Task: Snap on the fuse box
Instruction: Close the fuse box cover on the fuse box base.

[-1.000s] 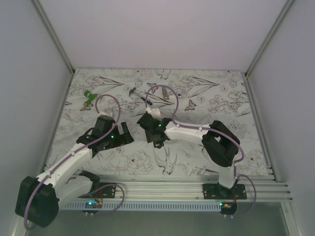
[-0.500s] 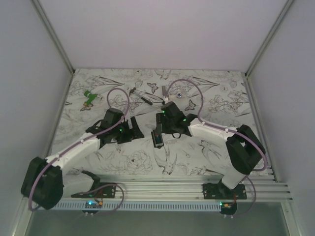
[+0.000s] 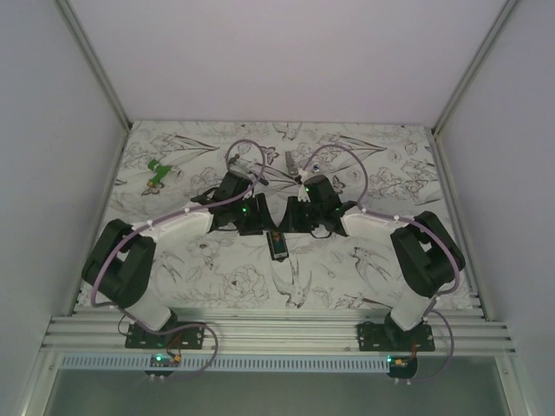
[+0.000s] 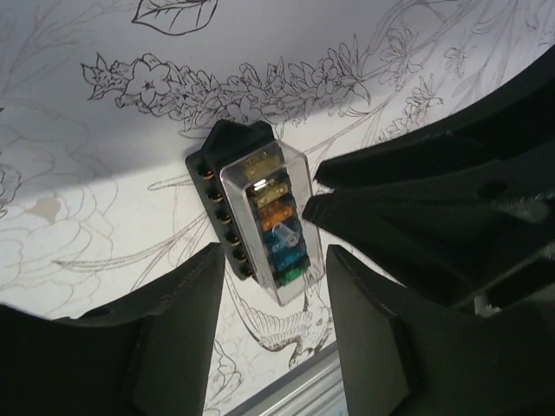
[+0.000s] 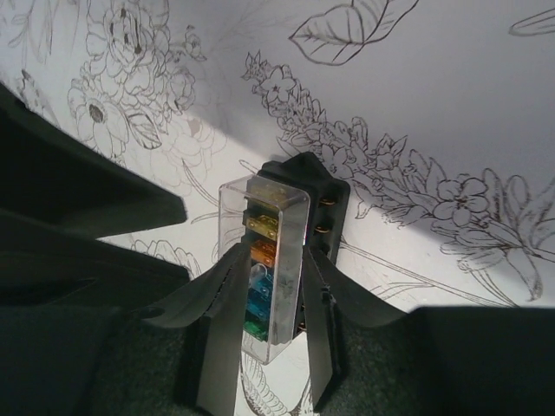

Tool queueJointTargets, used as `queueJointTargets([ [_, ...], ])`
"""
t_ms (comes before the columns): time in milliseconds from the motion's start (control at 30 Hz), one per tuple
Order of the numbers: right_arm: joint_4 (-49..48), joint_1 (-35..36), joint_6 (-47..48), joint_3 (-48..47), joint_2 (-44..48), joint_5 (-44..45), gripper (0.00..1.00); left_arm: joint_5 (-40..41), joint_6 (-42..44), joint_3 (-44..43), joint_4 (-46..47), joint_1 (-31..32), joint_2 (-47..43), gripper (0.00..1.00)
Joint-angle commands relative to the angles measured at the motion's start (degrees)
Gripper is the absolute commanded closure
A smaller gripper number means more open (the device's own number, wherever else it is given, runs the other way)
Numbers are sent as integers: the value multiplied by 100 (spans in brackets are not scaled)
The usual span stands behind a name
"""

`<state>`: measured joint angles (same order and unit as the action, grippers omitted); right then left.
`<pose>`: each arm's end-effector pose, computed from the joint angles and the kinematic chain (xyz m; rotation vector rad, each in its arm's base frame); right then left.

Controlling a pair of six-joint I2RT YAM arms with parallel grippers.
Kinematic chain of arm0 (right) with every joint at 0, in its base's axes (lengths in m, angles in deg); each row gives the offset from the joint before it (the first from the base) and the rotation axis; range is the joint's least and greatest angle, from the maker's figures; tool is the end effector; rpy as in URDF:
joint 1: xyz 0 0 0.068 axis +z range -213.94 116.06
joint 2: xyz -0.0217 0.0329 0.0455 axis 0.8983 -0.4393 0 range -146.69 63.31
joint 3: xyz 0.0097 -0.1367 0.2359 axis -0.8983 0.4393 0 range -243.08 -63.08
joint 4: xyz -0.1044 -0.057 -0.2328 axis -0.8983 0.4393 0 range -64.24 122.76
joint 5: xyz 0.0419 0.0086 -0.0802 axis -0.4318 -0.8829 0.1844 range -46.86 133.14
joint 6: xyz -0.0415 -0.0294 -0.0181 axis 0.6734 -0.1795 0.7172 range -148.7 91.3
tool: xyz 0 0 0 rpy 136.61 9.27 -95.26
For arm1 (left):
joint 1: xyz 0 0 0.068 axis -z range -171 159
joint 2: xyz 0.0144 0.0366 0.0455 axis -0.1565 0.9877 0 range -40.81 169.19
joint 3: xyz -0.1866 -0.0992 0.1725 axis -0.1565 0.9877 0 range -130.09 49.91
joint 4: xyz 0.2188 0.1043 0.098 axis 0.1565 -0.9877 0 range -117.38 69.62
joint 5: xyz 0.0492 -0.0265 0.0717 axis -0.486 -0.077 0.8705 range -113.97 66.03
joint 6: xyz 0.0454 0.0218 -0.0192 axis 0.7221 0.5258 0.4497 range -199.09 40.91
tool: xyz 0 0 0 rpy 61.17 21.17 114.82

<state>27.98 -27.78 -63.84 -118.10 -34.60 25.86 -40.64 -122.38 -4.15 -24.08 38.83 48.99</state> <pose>0.2787 0.2168 0.1756 -0.1807 2.5179 0.9176 0.2868 -0.1762 0.2145 -0.1176 2.4248 -0.9662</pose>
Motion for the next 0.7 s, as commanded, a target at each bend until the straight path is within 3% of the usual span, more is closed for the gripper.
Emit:
queueJointTargets([
  [0, -381, -48, 16, 65, -221, -507, 65, -133, -60, -251, 1, 83, 435, 49],
  [300, -561, -71, -98, 319, -595, -713, 79, -259, -113, -353, 2, 129, 1052, 78],
  [467, -363, -79, -90, 385, -721, -722, 79, -169, -163, -126, 3, 122, 1207, 83],
  [667, -254, -94, -195, 378, -686, -819, 82, -282, -237, -31, 1, 33, 1192, 81],
])
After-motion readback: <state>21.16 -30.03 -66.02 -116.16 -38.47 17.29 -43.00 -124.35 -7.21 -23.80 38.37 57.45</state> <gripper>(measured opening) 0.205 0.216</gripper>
